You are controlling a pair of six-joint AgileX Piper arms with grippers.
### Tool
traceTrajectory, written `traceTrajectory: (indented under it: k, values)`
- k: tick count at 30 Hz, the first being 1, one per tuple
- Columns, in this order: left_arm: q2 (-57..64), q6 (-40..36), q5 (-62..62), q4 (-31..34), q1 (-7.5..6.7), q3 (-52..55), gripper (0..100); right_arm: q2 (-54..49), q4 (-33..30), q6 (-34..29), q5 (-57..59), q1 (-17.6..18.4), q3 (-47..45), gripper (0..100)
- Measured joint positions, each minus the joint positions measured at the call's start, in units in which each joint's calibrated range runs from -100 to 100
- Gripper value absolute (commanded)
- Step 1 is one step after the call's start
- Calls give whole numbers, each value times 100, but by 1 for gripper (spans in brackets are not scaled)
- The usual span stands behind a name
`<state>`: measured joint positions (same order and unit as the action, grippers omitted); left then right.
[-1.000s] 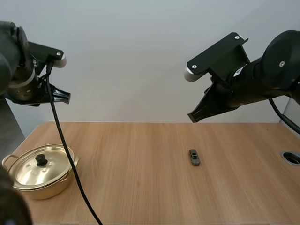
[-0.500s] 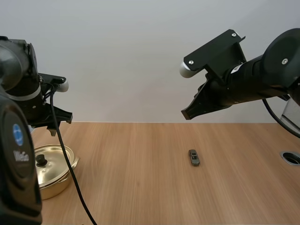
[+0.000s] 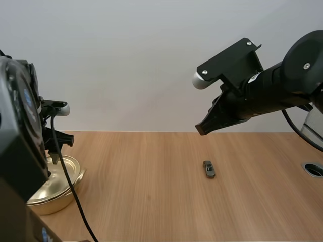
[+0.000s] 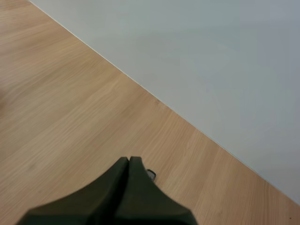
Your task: Open the pot, put the car inside, and close it
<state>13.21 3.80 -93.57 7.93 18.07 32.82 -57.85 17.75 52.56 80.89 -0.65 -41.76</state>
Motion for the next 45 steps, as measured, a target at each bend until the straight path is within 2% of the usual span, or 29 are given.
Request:
traceTrajectory:
  k: [3,9,12,20,21,22,23,24,26,31,34,35,39,41,42,45]
  values:
    - [-247,186,-48,-47,113,0,96,0,0,0,0,0,0,0]
    - [-499,519,-1,-371,120,0,74,0,0,-31,-34,0,0,0]
    - [-508,551,194,-561,120,0,72,0,0,-31,-34,0,0,0]
    - [-818,563,329,-394,120,0,72,0,0,-76,87,0,0,0]
    - [-874,563,313,-380,120,0,70,0,0,-86,110,0,0,0]
    - [-912,563,282,-380,120,0,65,0,0,-96,110,0,0,0]
    - [-927,563,282,-380,120,0,55,0,0,-104,110,0,0,0]
    - [-941,563,298,-380,120,0,40,0,0,-116,110,0,0,0]
    - [-942,577,326,-348,120,0,0,0,0,-131,110,0,0,0]
    - [-882,793,728,-470,120,0,0,103,-261,-499,-202,0,-149,0]
    - [-686,1076,952,-793,120,-127,0,447,-731,-967,-856,0,-359,0]
    - [-591,1186,971,-974,120,-168,0,606,-867,-1122,-1043,0,-443,6]
    - [-98,1639,922,-1645,120,-441,0,1305,-1080,-1678,-1695,0,-671,61]
    - [181,1841,852,-1969,120,-525,0,1700,-1004,-1908,-2040,0,-677,78]
    - [343,1936,833,-2149,120,-574,0,1893,-922,-1990,-2152,0,-677,81]
    - [852,2149,1010,-2614,120,-688,0,2476,-826,-2207,-2607,0,-677,82]
